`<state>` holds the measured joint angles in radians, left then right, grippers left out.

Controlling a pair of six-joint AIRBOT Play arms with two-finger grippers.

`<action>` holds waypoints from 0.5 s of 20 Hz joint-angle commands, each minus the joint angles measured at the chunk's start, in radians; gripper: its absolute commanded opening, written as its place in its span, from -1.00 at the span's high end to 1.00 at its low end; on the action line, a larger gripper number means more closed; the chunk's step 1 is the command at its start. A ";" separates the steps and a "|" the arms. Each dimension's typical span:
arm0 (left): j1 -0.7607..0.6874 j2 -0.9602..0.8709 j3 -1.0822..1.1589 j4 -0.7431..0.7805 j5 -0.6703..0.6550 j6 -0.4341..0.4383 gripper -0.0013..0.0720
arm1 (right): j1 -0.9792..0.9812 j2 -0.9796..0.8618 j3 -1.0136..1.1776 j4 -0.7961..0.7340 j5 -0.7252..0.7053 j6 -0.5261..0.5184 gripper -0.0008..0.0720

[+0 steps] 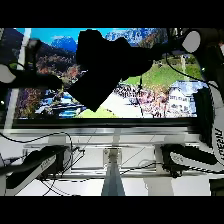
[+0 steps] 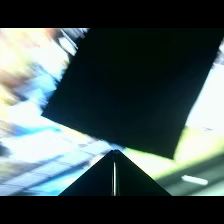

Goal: Fold the clothes and pants, and hang the long-sleeved shirts on hangers.

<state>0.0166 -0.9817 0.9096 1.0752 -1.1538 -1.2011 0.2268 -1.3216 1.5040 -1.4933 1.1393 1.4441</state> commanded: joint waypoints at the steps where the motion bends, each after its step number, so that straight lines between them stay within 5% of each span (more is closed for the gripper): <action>1: 0.040 0.002 -0.295 -0.306 0.071 -0.003 0.93 | -0.039 0.010 -0.004 0.033 0.034 0.002 0.90; 2: 0.040 -0.007 -0.344 -0.364 0.098 -0.003 0.55 | -0.039 0.010 -0.004 0.037 0.023 0.002 0.90; 3: 0.040 -0.017 -0.376 -0.415 0.117 -0.003 -0.21 | -0.039 0.010 -0.004 0.042 0.017 0.002 0.90; 4: 0.038 -0.032 -0.398 -0.470 0.124 -0.003 -0.58 | -0.039 0.010 -0.004 0.042 0.016 0.002 0.90; 10: -0.121 -0.148 -0.403 -0.539 0.155 -0.004 -0.57 | -0.039 0.010 -0.004 0.042 0.008 0.002 0.90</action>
<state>-0.0322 -1.0794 0.5262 0.5945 -1.0248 -1.2049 0.1890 -1.3121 1.4998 -1.4544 1.1526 1.4460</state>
